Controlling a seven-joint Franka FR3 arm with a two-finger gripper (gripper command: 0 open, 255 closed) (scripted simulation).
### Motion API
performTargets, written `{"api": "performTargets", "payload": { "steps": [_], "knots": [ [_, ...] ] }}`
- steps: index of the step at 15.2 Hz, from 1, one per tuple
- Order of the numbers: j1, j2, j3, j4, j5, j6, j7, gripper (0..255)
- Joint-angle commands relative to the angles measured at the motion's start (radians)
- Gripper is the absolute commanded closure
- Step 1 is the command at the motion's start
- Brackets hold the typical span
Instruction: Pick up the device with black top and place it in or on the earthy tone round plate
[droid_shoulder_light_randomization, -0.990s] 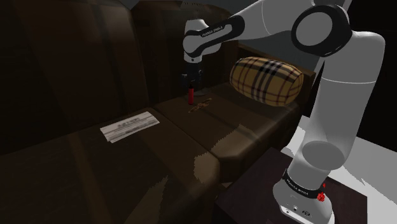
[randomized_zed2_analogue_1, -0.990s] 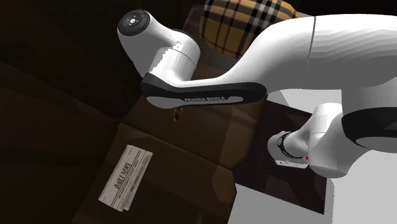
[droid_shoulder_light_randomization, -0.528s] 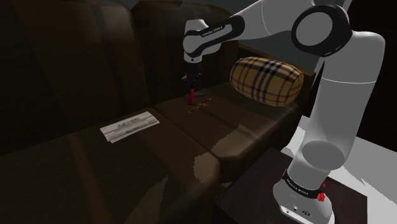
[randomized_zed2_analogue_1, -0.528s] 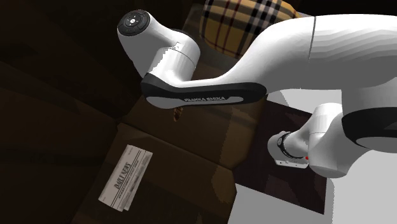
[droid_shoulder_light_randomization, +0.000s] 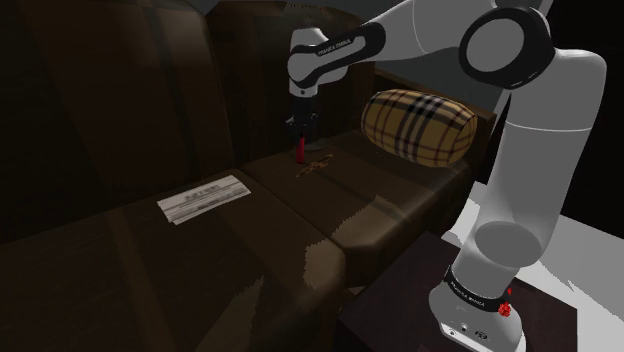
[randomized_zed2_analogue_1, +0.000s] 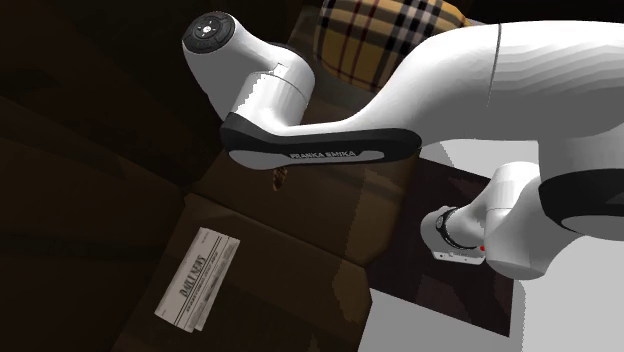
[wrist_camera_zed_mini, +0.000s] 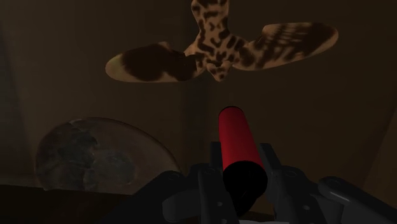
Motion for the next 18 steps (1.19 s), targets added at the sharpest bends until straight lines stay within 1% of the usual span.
{"api": "performTargets", "payload": {
  "steps": [1,17,18],
  "knots": [
    [0.000,-0.004,0.000,0.020,0.000,-0.025,-0.001,255],
    [0.000,-0.021,0.000,0.213,0.002,-0.234,-0.005,255],
    [-0.012,-0.001,-0.008,0.245,0.004,-0.246,-0.025,255]
  ]
}}
